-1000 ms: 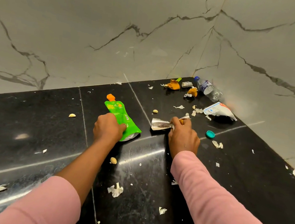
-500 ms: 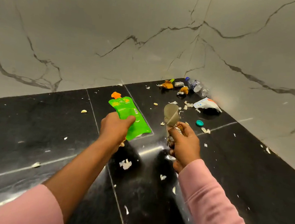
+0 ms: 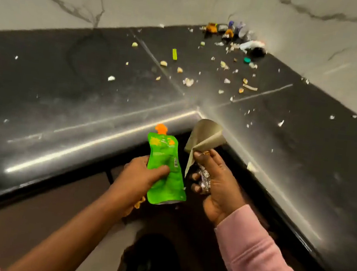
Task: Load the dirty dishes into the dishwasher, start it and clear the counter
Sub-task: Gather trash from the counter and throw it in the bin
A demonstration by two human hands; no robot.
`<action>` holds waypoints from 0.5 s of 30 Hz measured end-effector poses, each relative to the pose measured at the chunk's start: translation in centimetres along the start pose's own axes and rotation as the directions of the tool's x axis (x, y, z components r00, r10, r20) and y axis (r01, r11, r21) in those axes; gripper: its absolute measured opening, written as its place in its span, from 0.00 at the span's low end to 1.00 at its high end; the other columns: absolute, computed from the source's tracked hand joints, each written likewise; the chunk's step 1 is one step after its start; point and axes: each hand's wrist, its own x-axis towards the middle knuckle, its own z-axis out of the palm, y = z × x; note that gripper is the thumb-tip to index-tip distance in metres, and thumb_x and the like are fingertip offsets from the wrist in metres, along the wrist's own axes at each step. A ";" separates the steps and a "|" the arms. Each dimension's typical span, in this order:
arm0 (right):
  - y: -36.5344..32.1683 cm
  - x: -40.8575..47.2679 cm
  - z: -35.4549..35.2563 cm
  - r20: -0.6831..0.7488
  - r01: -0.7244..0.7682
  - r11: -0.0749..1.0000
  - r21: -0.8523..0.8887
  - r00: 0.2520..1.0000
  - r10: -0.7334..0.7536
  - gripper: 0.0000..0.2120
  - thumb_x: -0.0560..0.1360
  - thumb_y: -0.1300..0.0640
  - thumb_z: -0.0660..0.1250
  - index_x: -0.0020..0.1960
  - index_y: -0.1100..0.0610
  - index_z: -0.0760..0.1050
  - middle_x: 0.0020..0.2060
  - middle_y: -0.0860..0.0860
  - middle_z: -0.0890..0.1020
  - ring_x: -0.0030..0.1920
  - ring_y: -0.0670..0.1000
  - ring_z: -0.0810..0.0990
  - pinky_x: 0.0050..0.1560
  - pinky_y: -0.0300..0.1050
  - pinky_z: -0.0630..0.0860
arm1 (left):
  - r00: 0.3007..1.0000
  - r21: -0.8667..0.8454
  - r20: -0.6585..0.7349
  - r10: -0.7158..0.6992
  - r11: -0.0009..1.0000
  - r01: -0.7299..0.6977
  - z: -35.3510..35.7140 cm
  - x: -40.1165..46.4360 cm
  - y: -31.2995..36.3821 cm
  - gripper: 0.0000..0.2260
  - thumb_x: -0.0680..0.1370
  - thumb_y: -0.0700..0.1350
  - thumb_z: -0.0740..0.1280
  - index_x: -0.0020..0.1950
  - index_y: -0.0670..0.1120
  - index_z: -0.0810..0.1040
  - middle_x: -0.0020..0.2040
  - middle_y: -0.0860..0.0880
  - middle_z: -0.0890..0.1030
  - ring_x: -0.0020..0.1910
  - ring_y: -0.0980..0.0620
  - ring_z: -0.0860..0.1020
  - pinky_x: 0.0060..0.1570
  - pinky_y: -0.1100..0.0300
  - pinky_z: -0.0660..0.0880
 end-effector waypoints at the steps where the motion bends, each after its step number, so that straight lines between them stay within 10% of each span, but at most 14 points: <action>1: 1.6 -1.0 -0.2 -0.013 -0.039 0.999 -0.014 0.999 0.039 0.07 0.76 0.60 0.64 0.41 0.50 0.74 0.30 0.47 0.72 0.27 0.46 0.67 0.24 0.35 0.57 | 0.999 0.028 0.017 -0.028 0.999 0.027 -0.4 -1.1 -1.6 0.07 0.68 0.44 0.72 0.45 0.46 0.82 0.39 0.50 0.86 0.41 0.51 0.84 0.46 0.55 0.80; 12: 25.4 -6.0 -9.5 -0.183 -0.507 0.842 -0.183 0.859 0.478 0.03 0.77 0.61 0.64 0.49 0.55 0.71 0.30 0.51 0.71 0.24 0.45 0.69 0.21 0.33 0.59 | 0.862 -0.003 -0.071 -0.502 0.864 0.503 0.2 -6.5 -28.3 0.08 0.74 0.40 0.69 0.52 0.46 0.80 0.43 0.45 0.83 0.36 0.49 0.81 0.28 0.63 0.74; 15: 32.0 -5.0 -11.7 -0.264 -0.610 0.774 -0.170 0.785 0.561 0.05 0.76 0.62 0.65 0.45 0.54 0.73 0.28 0.51 0.74 0.24 0.46 0.72 0.21 0.32 0.63 | 0.794 -0.013 -0.062 -0.605 0.796 0.605 1.3 -6.1 -35.5 0.25 0.60 0.48 0.70 0.57 0.48 0.79 0.49 0.41 0.83 0.44 0.42 0.82 0.43 0.49 0.82</action>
